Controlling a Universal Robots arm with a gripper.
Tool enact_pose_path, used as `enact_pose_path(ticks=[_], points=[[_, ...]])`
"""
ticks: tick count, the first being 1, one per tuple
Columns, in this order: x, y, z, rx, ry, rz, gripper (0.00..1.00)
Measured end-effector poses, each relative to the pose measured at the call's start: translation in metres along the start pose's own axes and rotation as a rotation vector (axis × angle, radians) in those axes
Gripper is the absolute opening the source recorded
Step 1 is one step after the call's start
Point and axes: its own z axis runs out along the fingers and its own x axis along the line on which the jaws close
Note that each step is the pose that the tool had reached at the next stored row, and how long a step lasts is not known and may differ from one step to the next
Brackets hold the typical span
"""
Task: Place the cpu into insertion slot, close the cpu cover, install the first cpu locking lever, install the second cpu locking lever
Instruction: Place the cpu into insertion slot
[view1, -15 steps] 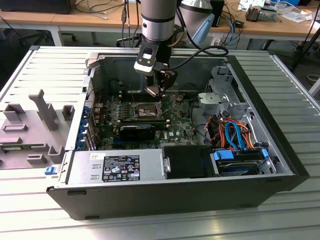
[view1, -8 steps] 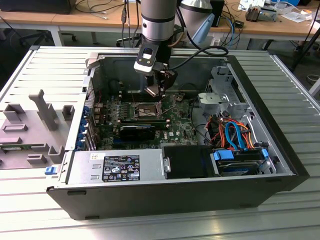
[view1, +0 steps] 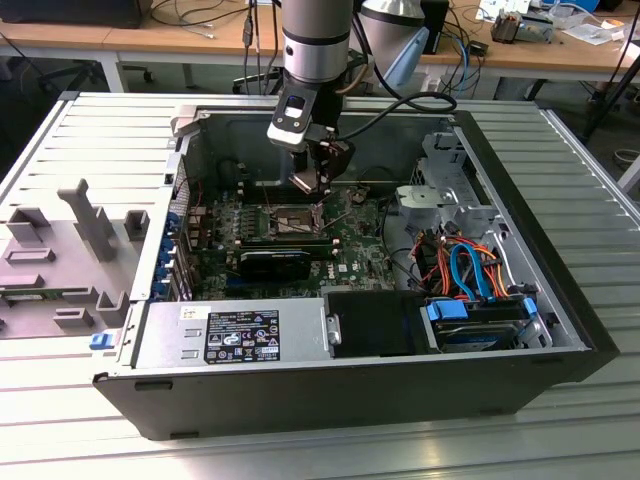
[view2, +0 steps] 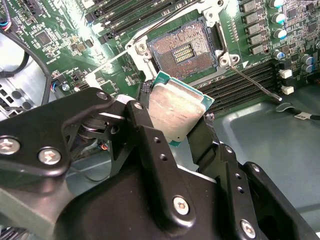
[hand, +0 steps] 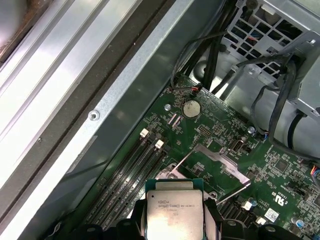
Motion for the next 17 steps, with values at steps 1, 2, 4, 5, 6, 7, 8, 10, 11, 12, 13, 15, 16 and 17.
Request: enact_pose_path(ticks=[1, 2, 4, 5, 6, 7, 8, 10, 11, 12, 13, 15, 16, 17], points=[[0.0, 0.0, 0.0, 0.0, -0.0001, 0.001, 0.55], [0.0, 0.0, 0.0, 0.0, -0.0001, 0.002, 0.55], [0.0, 0.0, 0.0001, 0.0, -0.0001, 0.004, 0.55], [0.0, 0.0, 0.0001, -0.0001, -0.0002, 0.004, 0.55], [0.0, 0.0, 0.0001, -0.0001, -0.0002, 0.005, 0.55], [0.0, 0.0, 0.0001, -0.0001, -0.0003, 0.006, 0.55], [0.0, 0.0, 0.0001, -0.0001, -0.0002, 0.006, 0.55], [0.0, 0.0, 0.0001, 0.0, -0.0003, 0.008, 0.55], [0.0, 0.0, 0.0001, -0.0001, -0.0003, 0.008, 0.55], [0.0, 0.0, 0.0001, -0.0001, -0.0004, 0.009, 0.55], [0.0, 0.0, 0.0002, -0.0001, -0.0004, 0.01, 0.55], [0.0, 0.0, 0.0002, -0.0001, -0.0005, 0.011, 0.55], [0.0, 0.0, 0.0002, -0.0001, -0.0005, 0.011, 0.55], [0.0, 0.0, 0.0002, -0.0001, -0.0005, 0.012, 0.55]])
